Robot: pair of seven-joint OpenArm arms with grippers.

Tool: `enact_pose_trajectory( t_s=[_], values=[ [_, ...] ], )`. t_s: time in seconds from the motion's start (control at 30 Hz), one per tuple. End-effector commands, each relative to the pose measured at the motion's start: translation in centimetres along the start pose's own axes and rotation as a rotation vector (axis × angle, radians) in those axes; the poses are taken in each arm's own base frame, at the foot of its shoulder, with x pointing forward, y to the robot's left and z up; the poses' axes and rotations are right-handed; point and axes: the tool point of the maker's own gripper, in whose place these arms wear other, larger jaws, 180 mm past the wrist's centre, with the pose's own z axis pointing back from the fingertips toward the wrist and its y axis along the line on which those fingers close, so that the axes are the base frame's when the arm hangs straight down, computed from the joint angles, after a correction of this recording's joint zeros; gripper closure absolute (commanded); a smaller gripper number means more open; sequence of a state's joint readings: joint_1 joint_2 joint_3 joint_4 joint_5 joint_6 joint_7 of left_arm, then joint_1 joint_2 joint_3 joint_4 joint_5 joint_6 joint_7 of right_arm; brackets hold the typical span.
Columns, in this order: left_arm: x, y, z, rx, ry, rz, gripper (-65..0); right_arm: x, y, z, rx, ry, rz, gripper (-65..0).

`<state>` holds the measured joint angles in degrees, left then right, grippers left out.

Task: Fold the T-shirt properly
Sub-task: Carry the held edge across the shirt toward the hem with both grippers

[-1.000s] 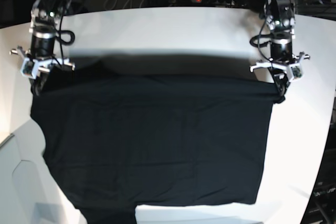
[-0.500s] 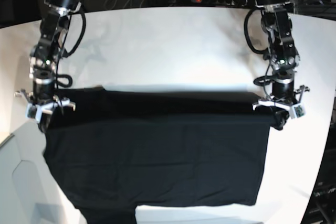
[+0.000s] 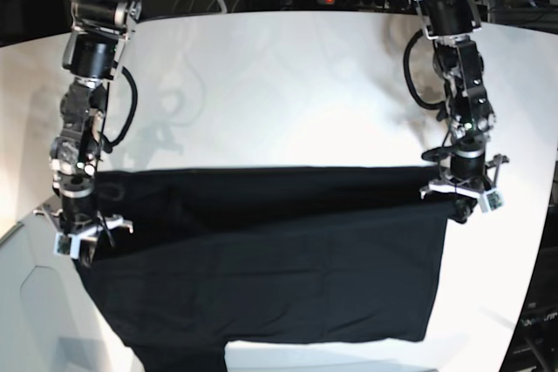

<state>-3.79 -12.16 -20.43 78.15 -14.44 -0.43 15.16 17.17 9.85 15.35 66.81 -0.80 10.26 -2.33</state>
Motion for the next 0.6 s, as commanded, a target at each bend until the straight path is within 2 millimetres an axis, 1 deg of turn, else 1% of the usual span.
enact_pose_trajectory(
  t_s=[0.0,0.17,0.3,0.33,0.57],
  values=[
    [2.4,0.1,-0.4,0.004,-0.068,-0.005,-0.4,3.0,-0.7,-0.7,-0.017,-0.080,-0.002,0.0],
    [2.3,0.1,-1.2,0.009,-0.059,0.011,-0.4,3.4,-0.5,-1.7,-0.015,-0.078,-0.020,0.0],
    [1.9,0.2,-1.4,0.012,-0.047,0.017,-0.4,3.1,-0.5,-2.5,-0.016,-0.059,-0.031,0.0],
    [2.4,0.0,-1.6,0.009,-0.056,0.020,-0.5,2.9,-0.5,-2.6,-0.016,-0.054,-0.033,0.0],
    [2.6,-0.1,-1.7,0.007,-0.059,0.023,-0.9,2.2,-0.3,-2.5,-0.014,-0.039,-0.036,0.0]
  ],
)
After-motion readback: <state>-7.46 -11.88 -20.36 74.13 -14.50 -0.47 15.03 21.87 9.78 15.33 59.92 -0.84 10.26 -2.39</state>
